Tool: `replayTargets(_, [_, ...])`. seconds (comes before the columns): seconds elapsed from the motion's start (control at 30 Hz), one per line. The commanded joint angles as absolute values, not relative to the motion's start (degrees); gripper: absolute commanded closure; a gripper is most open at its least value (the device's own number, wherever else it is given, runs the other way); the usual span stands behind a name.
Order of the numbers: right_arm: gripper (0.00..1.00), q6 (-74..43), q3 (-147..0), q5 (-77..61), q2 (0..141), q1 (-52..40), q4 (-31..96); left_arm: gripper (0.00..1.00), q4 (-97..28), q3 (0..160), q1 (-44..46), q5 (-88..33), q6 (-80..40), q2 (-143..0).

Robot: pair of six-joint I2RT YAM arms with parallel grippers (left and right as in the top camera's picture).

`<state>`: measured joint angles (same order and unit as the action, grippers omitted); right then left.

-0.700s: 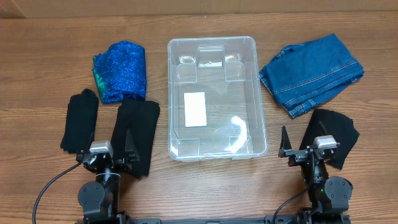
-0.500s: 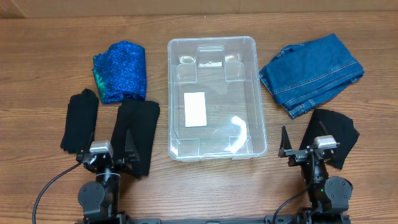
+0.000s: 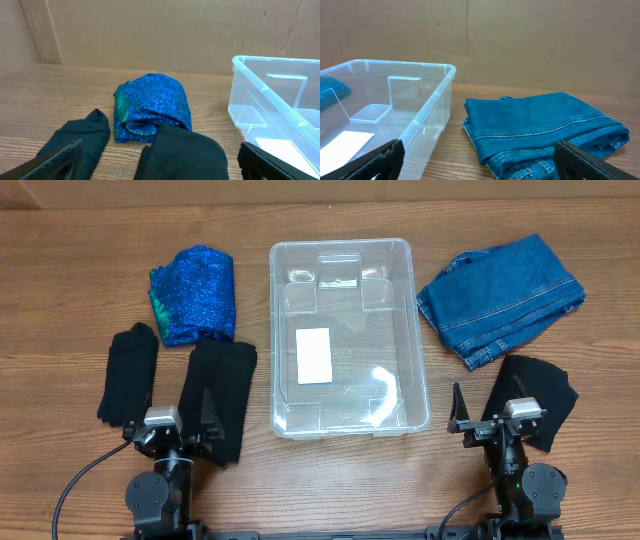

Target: Pack container

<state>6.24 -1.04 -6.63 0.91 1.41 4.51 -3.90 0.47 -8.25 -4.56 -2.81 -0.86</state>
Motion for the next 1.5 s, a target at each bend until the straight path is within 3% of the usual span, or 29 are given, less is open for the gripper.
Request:
replayTargets(0.0, [0.0, 6.0, -0.5, -6.1, 0.4, 1.1, 4.3, 0.0, -3.9, 0.3, -8.1, -5.4, -3.2, -0.3])
replayTargets(1.47, [0.0, 4.1, -0.5, -6.3, 0.4, 1.1, 4.1, 0.0, -3.9, 0.3, -8.1, -5.6, -3.2, -0.3])
